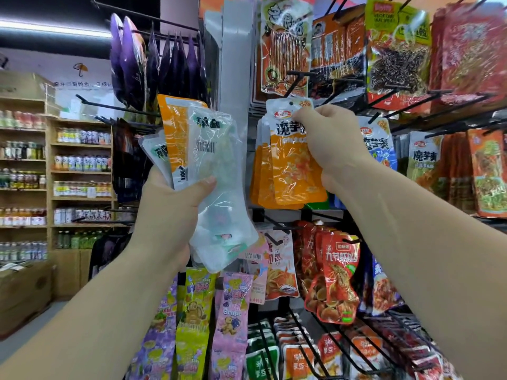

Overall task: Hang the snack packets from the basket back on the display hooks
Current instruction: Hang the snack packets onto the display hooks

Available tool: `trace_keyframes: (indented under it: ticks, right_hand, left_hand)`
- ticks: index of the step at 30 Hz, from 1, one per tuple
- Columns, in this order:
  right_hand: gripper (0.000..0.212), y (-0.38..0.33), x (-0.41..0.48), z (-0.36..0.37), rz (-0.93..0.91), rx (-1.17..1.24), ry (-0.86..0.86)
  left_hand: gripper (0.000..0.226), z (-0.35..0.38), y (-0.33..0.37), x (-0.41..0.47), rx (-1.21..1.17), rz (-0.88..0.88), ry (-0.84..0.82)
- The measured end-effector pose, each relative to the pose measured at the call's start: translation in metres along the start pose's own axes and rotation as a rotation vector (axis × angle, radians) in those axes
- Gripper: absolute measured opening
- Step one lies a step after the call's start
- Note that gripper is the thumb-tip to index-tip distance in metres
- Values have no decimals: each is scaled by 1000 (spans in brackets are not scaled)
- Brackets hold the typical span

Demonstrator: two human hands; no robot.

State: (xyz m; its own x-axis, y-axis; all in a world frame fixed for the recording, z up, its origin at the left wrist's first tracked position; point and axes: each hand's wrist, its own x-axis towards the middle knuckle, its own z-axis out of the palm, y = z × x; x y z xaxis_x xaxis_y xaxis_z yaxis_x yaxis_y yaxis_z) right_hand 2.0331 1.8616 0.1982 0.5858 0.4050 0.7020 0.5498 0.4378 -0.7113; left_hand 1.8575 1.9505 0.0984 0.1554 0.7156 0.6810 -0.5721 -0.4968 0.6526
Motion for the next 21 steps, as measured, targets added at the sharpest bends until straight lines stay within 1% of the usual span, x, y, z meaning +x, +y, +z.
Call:
trace_keyframes:
  ticks: [1, 3, 4, 8, 12, 15, 18, 21]
  right_hand:
    - [32, 2, 0, 0, 2, 2, -1]
    - [15, 4, -1, -1, 9, 10, -4]
    - [13, 6, -2, -1, 14, 21, -12]
    - [22, 12, -1, -2, 2, 28, -20]
    - [39, 13, 4, 1, -67, -23, 23]
    - [53, 12, 9, 3, -73, 1, 48]
    - [57, 9, 13, 5, -52, 26, 54]
    - [53, 8, 16, 8, -20, 66, 62]
  left_hand:
    - [49, 0, 0, -1, 3, -2, 2]
    - [47, 0, 1, -2, 2, -9, 4]
    - [46, -1, 1, -2, 3, -13, 5]
    - [45, -2, 2, -3, 12, -19, 4]
    - [47, -3, 3, -3, 20, 1, 6]
    - [48, -3, 4, -3, 17, 1, -5]
    - [48, -4, 4, -3, 14, -5, -10]
    - [47, -4, 3, -3, 28, -2, -4]
